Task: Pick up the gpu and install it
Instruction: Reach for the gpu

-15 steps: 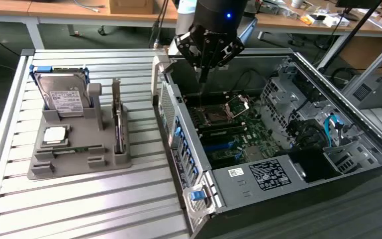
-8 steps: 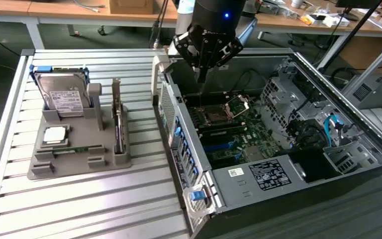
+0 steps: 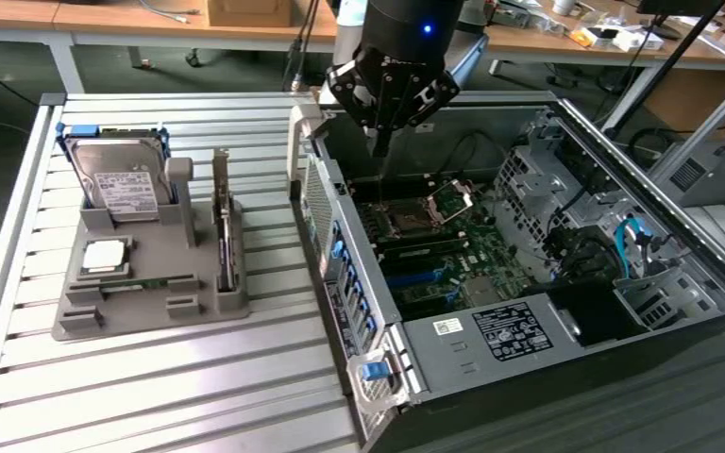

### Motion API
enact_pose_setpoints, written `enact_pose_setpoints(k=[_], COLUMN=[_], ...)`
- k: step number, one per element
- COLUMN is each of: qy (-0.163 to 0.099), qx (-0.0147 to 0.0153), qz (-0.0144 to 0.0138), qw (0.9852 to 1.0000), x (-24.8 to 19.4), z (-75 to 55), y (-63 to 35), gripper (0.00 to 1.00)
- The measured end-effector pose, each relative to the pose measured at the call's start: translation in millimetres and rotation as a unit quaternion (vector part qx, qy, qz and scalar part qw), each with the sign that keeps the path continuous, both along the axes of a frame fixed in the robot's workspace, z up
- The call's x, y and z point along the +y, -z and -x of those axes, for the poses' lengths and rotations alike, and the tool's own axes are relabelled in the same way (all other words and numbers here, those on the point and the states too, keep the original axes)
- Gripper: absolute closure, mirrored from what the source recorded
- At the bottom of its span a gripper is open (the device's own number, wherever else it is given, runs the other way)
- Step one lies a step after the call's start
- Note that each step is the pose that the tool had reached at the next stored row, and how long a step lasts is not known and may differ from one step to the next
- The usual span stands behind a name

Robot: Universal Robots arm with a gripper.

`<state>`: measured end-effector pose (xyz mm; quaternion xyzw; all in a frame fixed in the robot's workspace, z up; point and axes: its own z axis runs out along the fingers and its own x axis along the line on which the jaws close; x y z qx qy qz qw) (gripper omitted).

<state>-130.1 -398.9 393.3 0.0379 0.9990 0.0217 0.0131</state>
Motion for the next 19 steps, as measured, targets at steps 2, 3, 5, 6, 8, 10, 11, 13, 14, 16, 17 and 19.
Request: enact_pose_setpoints(k=[2,3,5,6,8,10,11,13,14,16,17,19], qy=[0.000,0.000,0.000,0.000,0.000,0.000,0.000,0.000,0.000,0.000,0.000,0.000], qx=[0.0000,0.0000,0.0000,0.0000,0.0000,0.0000,0.0000,0.0000,0.0000,0.0000,0.0000,0.0000], qz=[0.0000,0.0000,0.0000,0.0000,0.0000,0.0000,0.0000,0.0000,0.0000,0.0000,0.0000,0.0000], qw=[1.0000,1.0000,1.0000,1.0000,1.0000,1.0000,1.0000,1.0000,1.0000,1.0000,1.0000,1.0000], x=[0.0,0.0,0.0,0.0,0.0,0.0,0.0,0.0,0.0,0.0,0.0,0.0], z=[0.4,0.8,1.3,1.5,1.9,2.2,2.4,2.9,3.1,3.8,4.1,4.4], y=[0.0,0.0,0.0,0.0,0.0,0.0,0.0,0.0,0.0,0.0,0.0,0.0], gripper=[0.87,0.87,0.87,0.87,0.87,0.87,0.87,0.87,0.87,0.87,0.87,0.87])
